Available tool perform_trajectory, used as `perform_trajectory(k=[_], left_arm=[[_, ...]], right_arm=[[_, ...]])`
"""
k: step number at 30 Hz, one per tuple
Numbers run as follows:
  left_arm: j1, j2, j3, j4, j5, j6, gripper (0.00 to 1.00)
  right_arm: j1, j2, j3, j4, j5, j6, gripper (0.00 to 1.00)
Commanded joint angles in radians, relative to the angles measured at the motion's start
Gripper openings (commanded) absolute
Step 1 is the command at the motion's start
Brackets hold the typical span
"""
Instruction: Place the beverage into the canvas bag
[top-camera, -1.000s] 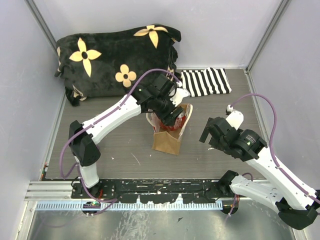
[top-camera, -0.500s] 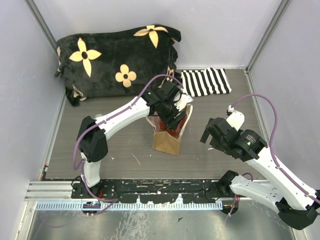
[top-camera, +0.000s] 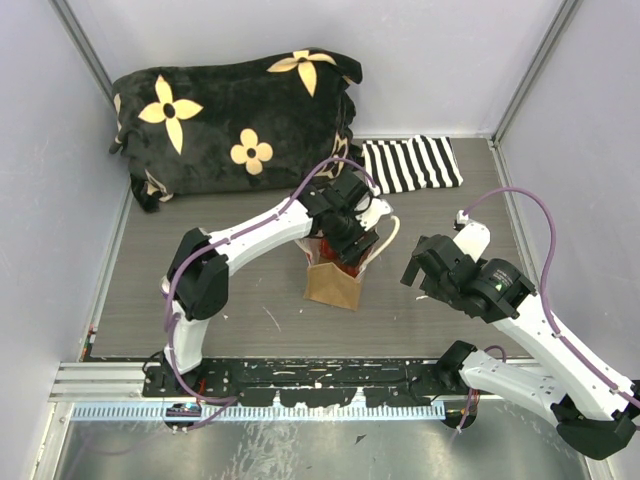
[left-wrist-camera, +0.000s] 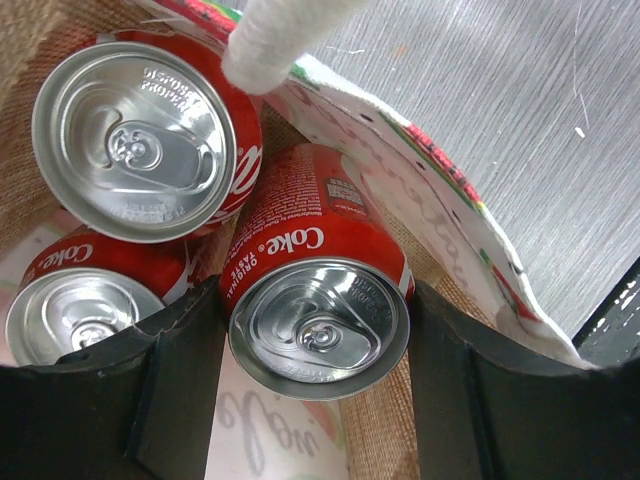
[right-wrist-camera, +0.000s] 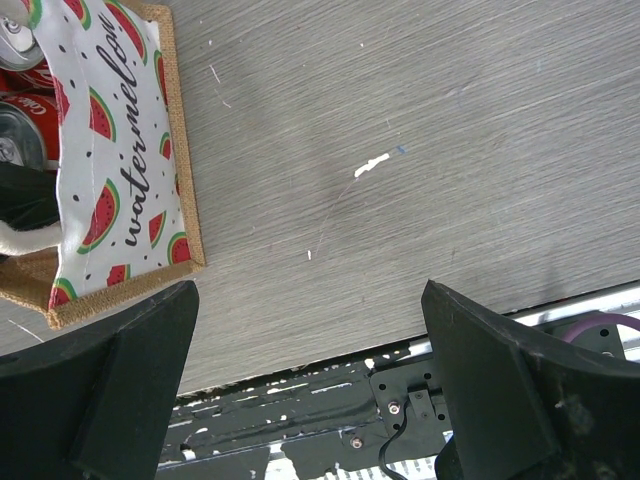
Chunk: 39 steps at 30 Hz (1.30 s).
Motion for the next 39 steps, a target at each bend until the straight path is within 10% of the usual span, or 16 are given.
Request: perform_trajectory(k=[1, 10, 17, 25, 39], left_arm=[[-0.012, 0.003, 0.005, 0.081, -0.013, -0.004, 0.0], [-0.018, 0.016, -0.025, 0.108, -0.045, 0.004, 0.01], [-0.028, 0.001, -0.032, 0.105, -0.05, 0.01, 0.62], [-0.04, -0.038, -0.02, 0.097, -0.046, 0.0, 0.94], [-0.042, -0.163, 0.008, 0.019, -0.029, -0.008, 0.96]], right_arm=[[0.003, -0.004, 0.039, 0.003, 0.033, 0.019, 1.0], [0.004, -0.006, 0.034, 0.003, 0.033, 0.02, 1.0], [0.004, -0.004, 0.031, 0.005, 0.029, 0.018, 1.0], [0.004, 0.003, 0.028, 0.014, 0.021, 0.015, 1.0], [0.004, 0.023, 0.039, 0.027, 0.015, 0.002, 1.0]])
